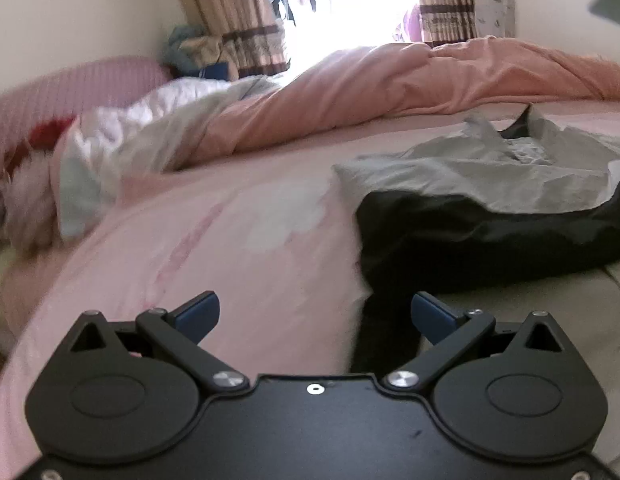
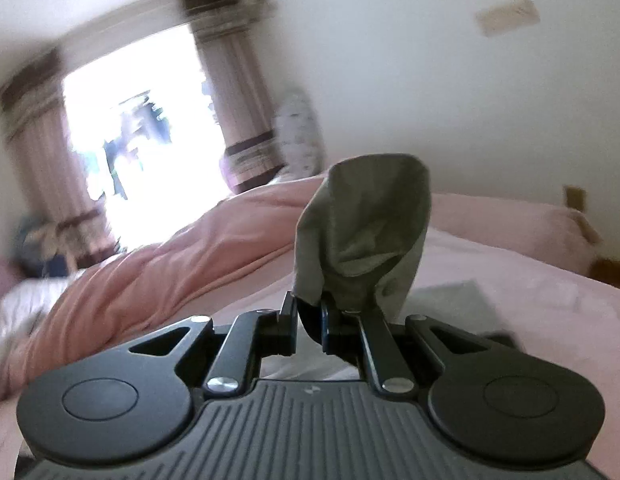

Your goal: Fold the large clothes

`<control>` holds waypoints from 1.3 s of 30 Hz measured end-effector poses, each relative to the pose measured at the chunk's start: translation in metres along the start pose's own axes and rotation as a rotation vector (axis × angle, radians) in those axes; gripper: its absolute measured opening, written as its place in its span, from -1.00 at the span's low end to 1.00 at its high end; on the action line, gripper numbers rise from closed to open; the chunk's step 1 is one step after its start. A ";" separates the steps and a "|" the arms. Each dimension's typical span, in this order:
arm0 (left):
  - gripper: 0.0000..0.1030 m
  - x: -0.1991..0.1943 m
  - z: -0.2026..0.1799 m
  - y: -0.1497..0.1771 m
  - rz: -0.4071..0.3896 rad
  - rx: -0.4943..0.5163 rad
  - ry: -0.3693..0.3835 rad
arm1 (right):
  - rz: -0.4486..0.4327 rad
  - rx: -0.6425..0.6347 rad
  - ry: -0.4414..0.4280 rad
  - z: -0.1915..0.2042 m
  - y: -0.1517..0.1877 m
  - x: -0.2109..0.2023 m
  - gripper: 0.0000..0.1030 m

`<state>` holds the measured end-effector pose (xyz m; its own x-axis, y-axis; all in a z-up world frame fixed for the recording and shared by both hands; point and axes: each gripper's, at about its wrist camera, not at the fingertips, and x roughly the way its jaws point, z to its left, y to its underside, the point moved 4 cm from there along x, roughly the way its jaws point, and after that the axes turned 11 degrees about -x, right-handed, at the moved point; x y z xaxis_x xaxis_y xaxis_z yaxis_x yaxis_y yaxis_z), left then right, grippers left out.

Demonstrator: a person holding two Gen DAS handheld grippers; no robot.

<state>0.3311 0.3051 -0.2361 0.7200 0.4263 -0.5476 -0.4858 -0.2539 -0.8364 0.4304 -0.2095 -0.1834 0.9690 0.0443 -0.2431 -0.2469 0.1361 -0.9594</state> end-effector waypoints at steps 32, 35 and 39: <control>1.00 0.022 0.073 0.016 0.079 -0.270 0.093 | 0.242 -0.504 -0.383 0.347 0.120 0.005 -0.46; 1.00 0.022 0.070 0.016 0.078 -0.254 0.098 | 0.247 -0.465 -0.459 0.342 0.105 -0.006 0.38; 1.00 0.022 0.067 0.017 0.080 -0.237 0.099 | 0.147 -0.389 -0.491 0.325 0.077 -0.030 0.07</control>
<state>0.3056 0.3684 -0.2611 0.7351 0.3125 -0.6017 -0.4215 -0.4846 -0.7665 0.3791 0.1213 -0.2038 0.7854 0.4957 -0.3706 -0.2659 -0.2705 -0.9253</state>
